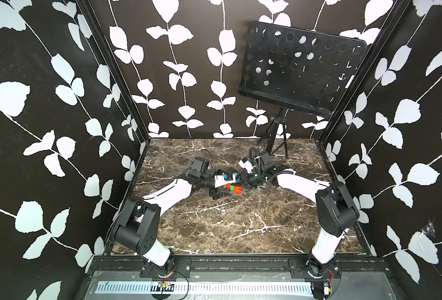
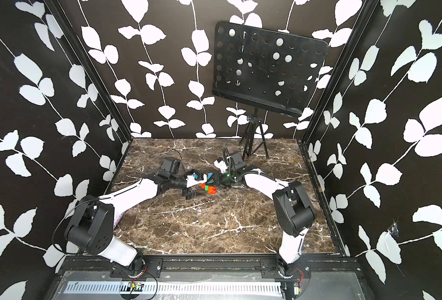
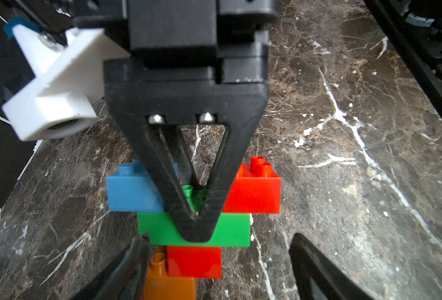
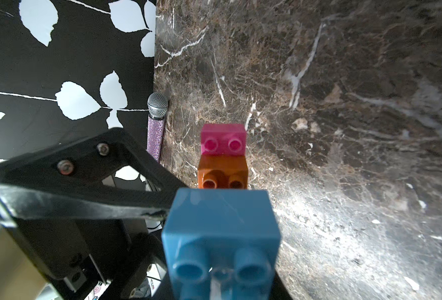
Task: Assemble the letter y with lego
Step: Place the lego brick at the center of the board.
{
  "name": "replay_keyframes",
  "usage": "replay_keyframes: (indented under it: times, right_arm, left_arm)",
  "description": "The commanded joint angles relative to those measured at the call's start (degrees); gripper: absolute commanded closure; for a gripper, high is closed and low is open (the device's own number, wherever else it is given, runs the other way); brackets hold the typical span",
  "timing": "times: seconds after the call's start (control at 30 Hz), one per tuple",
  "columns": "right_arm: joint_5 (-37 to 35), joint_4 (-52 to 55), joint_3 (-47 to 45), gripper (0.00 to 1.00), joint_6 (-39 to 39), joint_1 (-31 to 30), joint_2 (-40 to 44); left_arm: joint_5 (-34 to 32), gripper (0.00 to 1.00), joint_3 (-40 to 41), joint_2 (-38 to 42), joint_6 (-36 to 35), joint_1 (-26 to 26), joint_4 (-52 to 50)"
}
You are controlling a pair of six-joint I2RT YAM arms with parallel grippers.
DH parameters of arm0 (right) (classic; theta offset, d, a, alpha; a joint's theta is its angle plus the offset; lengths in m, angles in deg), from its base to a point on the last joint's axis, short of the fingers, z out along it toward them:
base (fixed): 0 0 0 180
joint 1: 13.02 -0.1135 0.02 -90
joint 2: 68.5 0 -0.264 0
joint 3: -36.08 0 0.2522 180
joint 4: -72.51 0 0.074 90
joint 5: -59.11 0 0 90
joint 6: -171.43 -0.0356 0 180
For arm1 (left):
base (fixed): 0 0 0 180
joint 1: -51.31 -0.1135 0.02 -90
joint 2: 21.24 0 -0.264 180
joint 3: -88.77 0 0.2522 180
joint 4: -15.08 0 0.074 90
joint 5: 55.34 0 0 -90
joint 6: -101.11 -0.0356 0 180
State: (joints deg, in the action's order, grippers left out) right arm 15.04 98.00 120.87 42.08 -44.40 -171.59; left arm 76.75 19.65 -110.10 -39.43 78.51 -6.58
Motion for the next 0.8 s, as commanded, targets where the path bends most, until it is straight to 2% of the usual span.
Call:
replay_keyframes:
  times: [0.0, 0.43, 0.77]
  right_arm:
    - [2.21, -3.63, -0.53, 0.81, -0.98, -0.66, 1.9]
    - [3.35, -3.96, -0.28, 0.8, -0.99, -1.75, 1.49]
    - [2.92, -3.82, -0.45, 0.79, -0.78, -1.96, 1.5]
  left_arm:
    - [0.01, 0.15, -1.22, -0.09, 1.32, 0.48, 1.23]
    - [-1.3, 0.15, -1.34, -0.94, 2.64, 0.55, 2.99]
    - [-0.39, 0.28, -1.12, -0.62, 2.16, 0.57, 2.72]
